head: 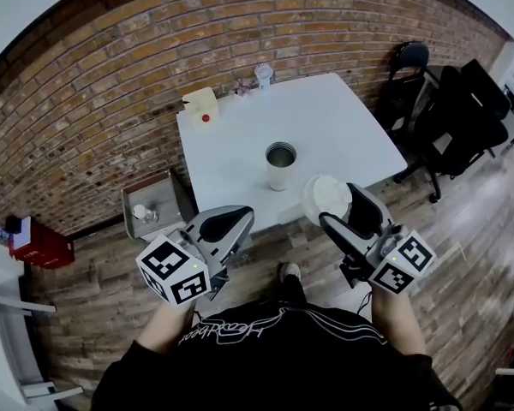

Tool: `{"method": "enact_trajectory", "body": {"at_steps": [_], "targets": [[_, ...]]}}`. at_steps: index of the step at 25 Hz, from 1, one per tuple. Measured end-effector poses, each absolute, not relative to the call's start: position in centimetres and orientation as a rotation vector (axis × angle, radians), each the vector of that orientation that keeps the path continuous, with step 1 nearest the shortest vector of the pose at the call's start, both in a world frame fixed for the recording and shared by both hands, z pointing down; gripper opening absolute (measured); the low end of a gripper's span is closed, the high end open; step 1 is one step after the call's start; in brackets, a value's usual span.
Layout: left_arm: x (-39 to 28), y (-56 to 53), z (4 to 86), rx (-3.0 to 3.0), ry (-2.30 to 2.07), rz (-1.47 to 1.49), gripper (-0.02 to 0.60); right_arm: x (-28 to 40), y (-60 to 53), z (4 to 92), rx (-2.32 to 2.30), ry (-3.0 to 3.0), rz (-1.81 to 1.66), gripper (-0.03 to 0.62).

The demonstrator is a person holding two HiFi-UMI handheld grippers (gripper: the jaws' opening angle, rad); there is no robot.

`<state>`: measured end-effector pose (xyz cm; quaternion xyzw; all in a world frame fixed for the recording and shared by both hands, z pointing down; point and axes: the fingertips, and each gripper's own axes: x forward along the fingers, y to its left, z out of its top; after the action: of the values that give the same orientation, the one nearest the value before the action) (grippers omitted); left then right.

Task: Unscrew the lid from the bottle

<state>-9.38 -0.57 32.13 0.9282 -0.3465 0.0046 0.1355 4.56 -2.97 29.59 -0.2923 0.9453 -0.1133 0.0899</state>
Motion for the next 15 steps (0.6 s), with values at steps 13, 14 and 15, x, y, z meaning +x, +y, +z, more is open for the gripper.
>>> {"method": "enact_trajectory", "body": {"at_steps": [13,14,15], "targets": [[-8.5,-1.4,31.8,2.727,-0.990,0.041,0.029,5.2,-3.4,29.3,-0.887,2.823,-0.313,0.334],[-8.5,-1.5,31.8,2.727,-0.990,0.046,0.029,5.2,-3.6,29.3,-0.889,2.823,-0.314,0.334],[-8.5,-1.7,31.9,2.725,-0.991,0.050,0.029,5.3,-3.8,29.4,-0.890,2.823,-0.315,0.334]]}}
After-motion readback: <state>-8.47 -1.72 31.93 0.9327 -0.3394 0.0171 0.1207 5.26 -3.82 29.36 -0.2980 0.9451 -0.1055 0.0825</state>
